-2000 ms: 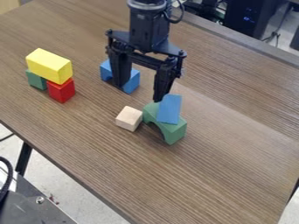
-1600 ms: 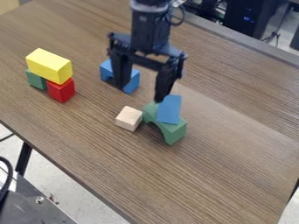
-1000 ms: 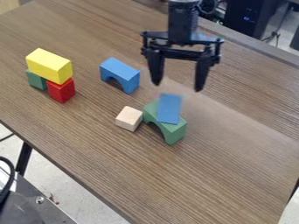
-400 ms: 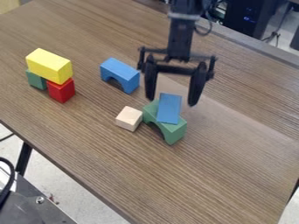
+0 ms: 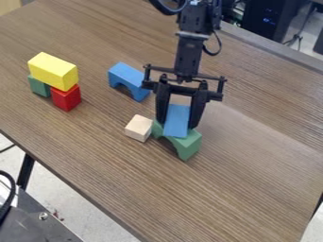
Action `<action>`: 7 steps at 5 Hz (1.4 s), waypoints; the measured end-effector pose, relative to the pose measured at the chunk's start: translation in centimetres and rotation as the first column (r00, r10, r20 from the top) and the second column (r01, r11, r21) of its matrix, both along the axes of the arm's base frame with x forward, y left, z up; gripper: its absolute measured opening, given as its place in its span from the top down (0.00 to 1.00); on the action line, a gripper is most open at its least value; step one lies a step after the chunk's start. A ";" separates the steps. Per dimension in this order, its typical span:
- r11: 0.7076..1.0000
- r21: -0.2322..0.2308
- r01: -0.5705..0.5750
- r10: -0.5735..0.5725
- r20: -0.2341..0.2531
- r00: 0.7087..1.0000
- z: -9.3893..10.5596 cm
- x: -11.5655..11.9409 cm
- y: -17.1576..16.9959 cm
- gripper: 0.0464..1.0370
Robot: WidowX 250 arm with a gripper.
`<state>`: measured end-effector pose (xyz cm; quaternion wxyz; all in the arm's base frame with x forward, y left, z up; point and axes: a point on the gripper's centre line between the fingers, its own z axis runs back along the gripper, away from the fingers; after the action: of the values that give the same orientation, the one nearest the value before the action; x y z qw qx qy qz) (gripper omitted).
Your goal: Move the blue triangle from the top of green arch to the top of blue arch
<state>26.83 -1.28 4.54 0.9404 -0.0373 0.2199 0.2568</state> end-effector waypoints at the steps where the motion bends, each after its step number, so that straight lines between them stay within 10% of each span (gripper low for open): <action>1: 1.000 -0.013 -0.008 0.008 0.018 1.000 0.0 0.0 0.1 0.47; 2: 1.000 -0.023 -0.015 0.015 0.028 0.999 0.1 0.0 0.3 0.47; 4: 1.000 -0.018 -0.006 0.010 0.221 0.975 2.4 1.8 2.7 0.47; 7: 0.977 0.015 -0.213 0.201 0.267 0.942 3.7 2.6 10.1 0.47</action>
<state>29.45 8.78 8.20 0.9297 -0.0737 0.0819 0.3516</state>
